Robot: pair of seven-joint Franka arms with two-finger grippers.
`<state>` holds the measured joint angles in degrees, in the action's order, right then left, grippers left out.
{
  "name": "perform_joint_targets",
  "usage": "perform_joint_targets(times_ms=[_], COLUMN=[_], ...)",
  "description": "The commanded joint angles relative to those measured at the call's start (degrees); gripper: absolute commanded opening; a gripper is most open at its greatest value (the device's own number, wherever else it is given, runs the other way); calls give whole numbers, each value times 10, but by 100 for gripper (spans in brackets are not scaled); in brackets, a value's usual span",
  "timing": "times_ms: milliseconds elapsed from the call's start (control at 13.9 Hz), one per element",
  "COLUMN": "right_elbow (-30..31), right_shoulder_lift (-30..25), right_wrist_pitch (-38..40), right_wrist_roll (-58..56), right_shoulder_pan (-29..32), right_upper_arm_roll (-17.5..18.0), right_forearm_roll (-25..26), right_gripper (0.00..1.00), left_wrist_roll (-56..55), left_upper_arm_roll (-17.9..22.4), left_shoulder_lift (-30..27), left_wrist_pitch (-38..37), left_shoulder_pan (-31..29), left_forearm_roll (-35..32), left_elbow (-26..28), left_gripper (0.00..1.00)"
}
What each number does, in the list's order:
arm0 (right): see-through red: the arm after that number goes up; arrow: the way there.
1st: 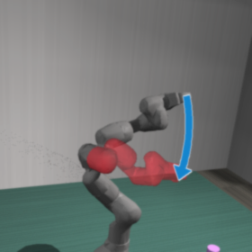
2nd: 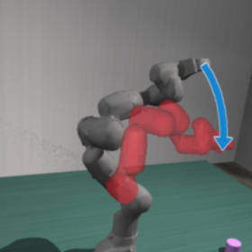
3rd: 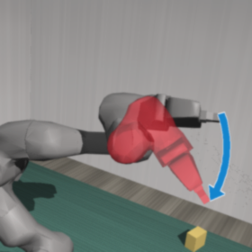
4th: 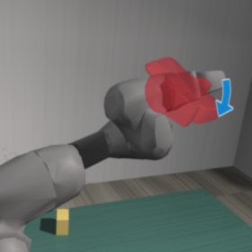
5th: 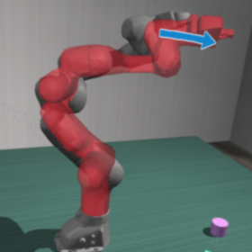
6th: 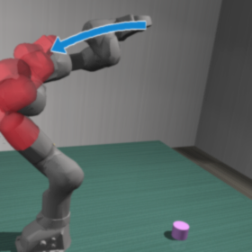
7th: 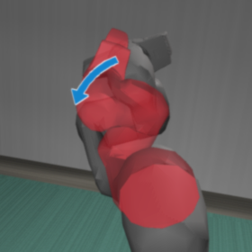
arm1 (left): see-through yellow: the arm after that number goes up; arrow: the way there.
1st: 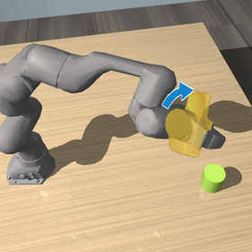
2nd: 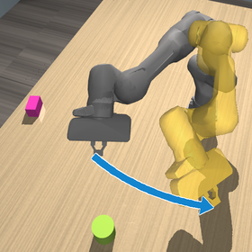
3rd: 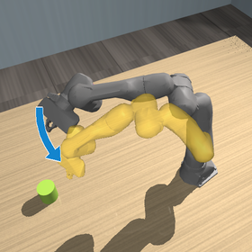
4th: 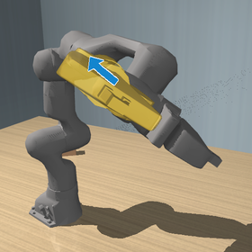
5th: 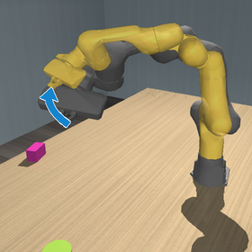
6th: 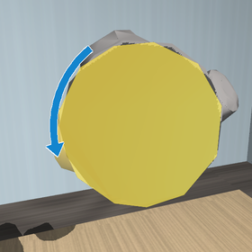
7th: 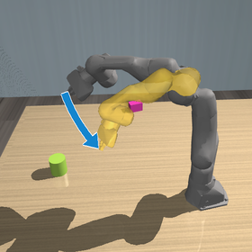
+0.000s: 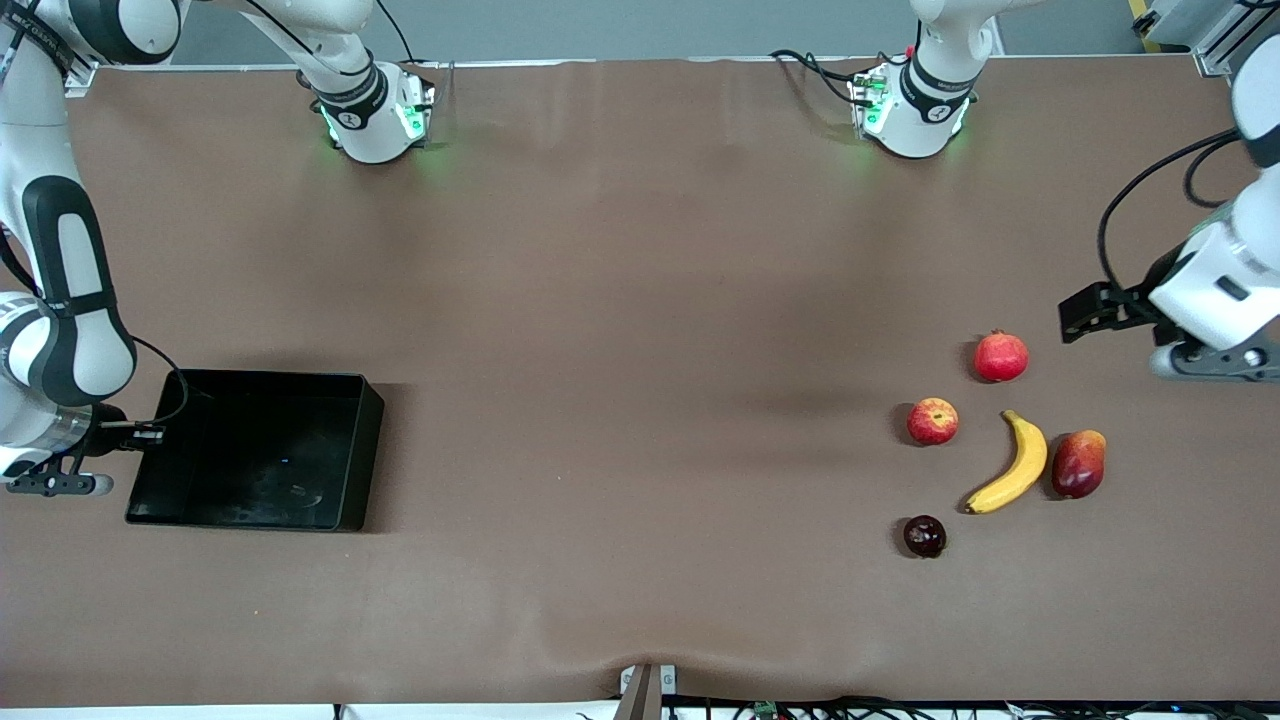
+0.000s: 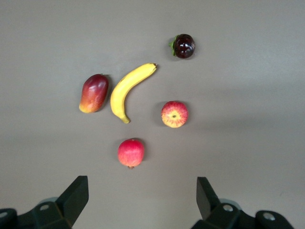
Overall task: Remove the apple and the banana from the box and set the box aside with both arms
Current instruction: 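Raise the left gripper away while the right gripper releases the tray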
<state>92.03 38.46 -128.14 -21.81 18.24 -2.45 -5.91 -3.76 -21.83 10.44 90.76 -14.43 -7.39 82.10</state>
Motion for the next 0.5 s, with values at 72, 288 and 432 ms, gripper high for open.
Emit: perform_joint_targets(times_ms=[72,288,432], right_elbow=[-17,-41,-41], right_shoulder_lift=[-3,-31,-66], right_wrist_pitch=[3,9,13], right_wrist_roll=[-11,-25,-31], right_shoulder_pan=[5,-8,-32], right_upper_arm_roll=[13,16,16], right_forearm_roll=[-8,-5,-5], right_gripper=[100,100,100], left_wrist_roll=[-2,-4,-3], left_upper_arm_roll=[1,-2,-3], left_shoulder_lift=[-5,-33,-42], left_wrist_pitch=[-51,-53,-57], left_shoulder_pan=[-6,-31,-32], left_forearm_roll=[5,6,8], left_elbow=[-30,-29,-29], left_gripper=[100,100,100])
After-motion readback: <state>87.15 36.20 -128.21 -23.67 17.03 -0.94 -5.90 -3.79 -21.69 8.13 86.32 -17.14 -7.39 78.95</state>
